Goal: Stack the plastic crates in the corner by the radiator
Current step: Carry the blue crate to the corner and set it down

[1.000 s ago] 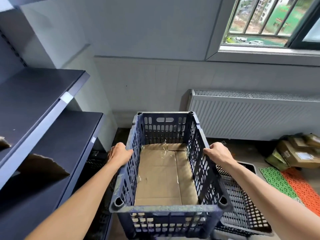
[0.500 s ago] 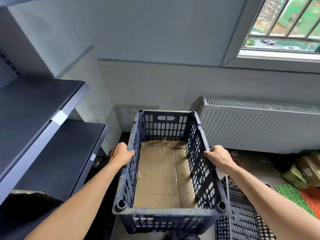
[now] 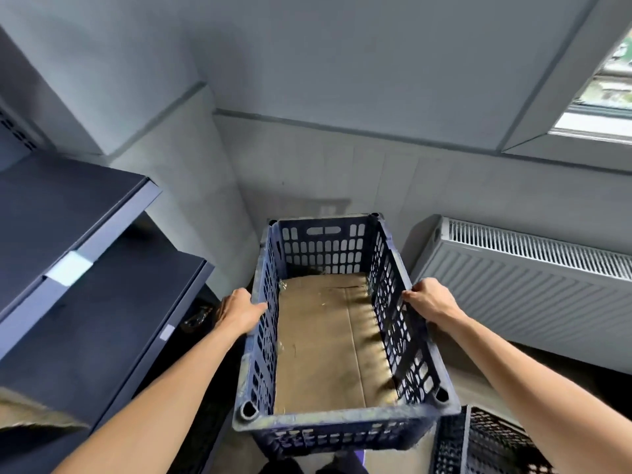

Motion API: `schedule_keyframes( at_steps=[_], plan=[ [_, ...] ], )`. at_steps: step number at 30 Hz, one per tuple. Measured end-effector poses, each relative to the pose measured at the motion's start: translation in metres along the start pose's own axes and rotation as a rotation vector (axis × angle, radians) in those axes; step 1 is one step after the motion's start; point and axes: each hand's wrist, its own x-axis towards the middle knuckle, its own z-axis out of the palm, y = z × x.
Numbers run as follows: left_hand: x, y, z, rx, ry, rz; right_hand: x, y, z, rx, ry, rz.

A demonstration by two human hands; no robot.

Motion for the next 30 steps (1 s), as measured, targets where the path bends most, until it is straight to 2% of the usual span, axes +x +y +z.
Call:
schedule_keyframes(
  at_steps=[9,19,30],
  plan=[
    [0.060,0.009,0.007,-0.075,-0.019,-0.118,0.095,-0.037,0.001,-0.093,-0.051,-0.026],
    [0.156,0.005,0.020,-0.162,-0.123,-0.198,0.198,-0.087,0.029,-0.241,-0.114,0.021],
    [0.183,0.000,0.048,-0.134,-0.164,-0.378,0.283,-0.122,0.060,-0.385,-0.244,-0.089]
  ],
)
